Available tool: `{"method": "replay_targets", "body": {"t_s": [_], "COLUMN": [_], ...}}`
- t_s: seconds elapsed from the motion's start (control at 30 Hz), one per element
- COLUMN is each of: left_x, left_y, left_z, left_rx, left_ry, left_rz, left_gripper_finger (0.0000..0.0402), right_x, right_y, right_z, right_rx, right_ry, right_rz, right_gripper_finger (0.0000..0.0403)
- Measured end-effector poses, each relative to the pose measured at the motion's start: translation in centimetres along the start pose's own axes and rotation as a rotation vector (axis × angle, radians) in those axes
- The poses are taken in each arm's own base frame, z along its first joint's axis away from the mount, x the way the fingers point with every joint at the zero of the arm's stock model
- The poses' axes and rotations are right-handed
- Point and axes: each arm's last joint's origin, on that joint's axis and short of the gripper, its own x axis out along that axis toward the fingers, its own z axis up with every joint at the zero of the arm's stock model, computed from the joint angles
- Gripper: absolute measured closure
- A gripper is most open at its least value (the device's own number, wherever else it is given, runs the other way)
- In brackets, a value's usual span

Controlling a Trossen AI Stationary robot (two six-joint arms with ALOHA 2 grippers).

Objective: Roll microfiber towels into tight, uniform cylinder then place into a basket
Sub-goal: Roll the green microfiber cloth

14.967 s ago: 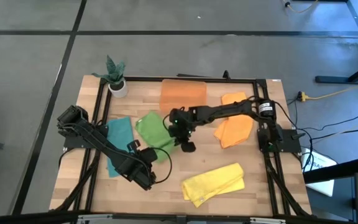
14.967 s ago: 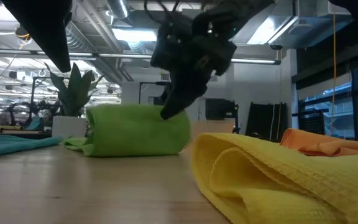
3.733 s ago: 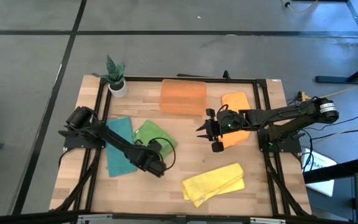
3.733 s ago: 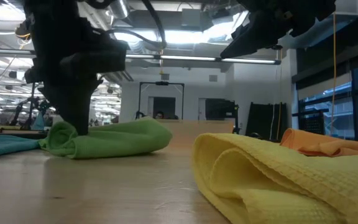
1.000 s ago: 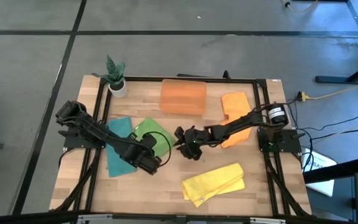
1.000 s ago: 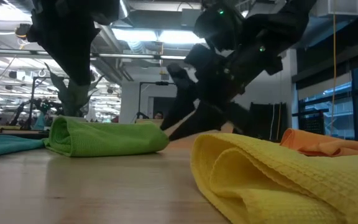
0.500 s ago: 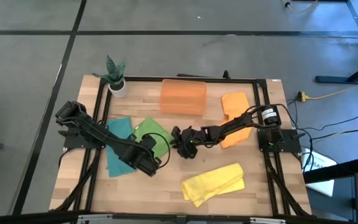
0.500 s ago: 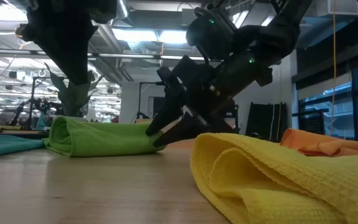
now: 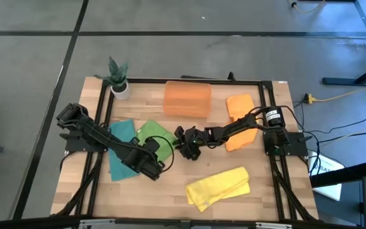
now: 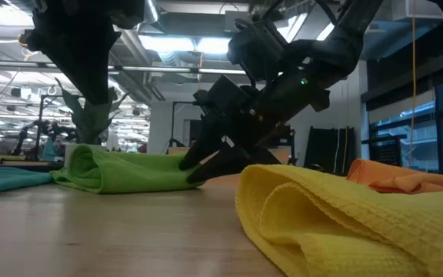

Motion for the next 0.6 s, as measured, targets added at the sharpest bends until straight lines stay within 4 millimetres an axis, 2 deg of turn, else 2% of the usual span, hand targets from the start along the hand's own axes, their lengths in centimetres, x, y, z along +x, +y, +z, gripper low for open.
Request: {"method": "replay_targets", "body": {"t_s": [0.3,0.6], "left_x": [0.00,0.00], "left_y": [0.00,0.00], "left_z": [0.00,-0.01], "left_rx": [0.000,0.000], "left_ry": [0.001,0.002], "left_rz": [0.000,-0.001], "left_gripper_finger": [0.0338,0.0337], "right_x": [0.12,0.13], "right_y": [0.01,0.09], "right_z": [-0.02,-0.12], "right_rx": [0.018,0.041], "right_ry": [0.014,0.022], "right_rz": [0.011,0.016], "right_gripper_finger": [0.0294,0.0393]}}
